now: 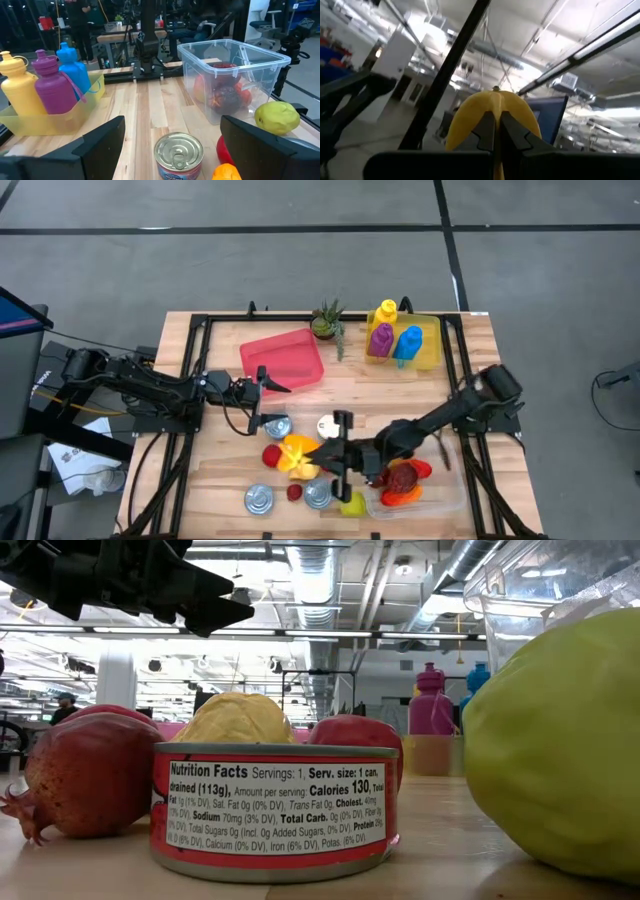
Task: Pick & Place Food Item
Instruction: Put the starfruit into the transparent bin
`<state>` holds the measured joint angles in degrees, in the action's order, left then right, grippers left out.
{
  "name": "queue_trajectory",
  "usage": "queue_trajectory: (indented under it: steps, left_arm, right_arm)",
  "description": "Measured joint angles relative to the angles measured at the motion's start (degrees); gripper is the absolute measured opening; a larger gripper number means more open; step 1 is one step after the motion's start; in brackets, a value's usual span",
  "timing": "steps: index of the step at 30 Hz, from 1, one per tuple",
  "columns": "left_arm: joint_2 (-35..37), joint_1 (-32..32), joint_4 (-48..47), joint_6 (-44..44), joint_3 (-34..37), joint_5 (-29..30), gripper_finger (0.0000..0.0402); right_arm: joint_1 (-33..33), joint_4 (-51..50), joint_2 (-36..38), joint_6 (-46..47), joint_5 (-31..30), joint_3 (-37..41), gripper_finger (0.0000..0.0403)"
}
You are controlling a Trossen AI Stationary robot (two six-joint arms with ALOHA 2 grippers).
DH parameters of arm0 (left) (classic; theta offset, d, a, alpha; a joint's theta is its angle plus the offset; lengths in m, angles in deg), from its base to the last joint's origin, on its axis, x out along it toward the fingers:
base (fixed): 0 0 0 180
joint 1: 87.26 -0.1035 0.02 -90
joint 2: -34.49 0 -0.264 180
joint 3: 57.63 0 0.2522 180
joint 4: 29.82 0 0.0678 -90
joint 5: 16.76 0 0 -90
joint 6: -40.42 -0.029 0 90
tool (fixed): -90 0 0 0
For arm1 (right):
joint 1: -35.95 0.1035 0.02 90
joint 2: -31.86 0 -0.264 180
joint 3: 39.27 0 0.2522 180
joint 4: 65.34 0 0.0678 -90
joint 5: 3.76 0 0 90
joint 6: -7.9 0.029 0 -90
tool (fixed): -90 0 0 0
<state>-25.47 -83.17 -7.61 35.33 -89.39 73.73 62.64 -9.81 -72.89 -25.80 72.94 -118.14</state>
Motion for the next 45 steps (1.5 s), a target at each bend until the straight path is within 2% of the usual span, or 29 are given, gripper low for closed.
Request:
queue_trajectory:
  steps: [4,7,10,15,21,28,36,45]
  left_arm:
    - [0.0,0.0,0.0,0.0,0.0,0.0,0.032]
    - [0.0,0.0,-0.1,0.0,0.0,0.0,0.032]
    - [0.0,0.0,-0.1,0.0,0.0,0.0,0.032]
    - [0.0,0.0,0.0,0.0,0.0,0.0,0.032]
    - [0.0,0.0,0.0,0.0,0.0,-0.1,0.032]
    - [0.0,0.0,-0.2,0.0,0.0,-0.1,0.032]
    - [0.0,0.0,-0.7,0.0,0.0,-0.1,0.032]
    - [0.0,0.0,-1.2,0.0,0.0,-0.1,0.032]
  right_arm:
    - [1.7,-7.2,6.9,-1.2,-6.8,5.0,0.0]
    - [3.3,-16.6,12.4,1.6,-12.3,6.6,0.0]
    - [4.7,-28.7,16.7,7.4,-17.4,6.7,0.0]
    - [6.5,-46.7,22.1,20.3,-20.0,6.8,0.0]
    - [7.8,-65.9,27.0,36.2,-19.9,6.8,0.0]
    - [8.6,-81.2,30.8,51.8,-16.7,6.8,0.0]
    - [8.6,-92.0,31.9,62.4,-10.3,5.7,0.0]
    - [9.7,-111.0,28.9,71.6,-3.4,-4.3,0.0]
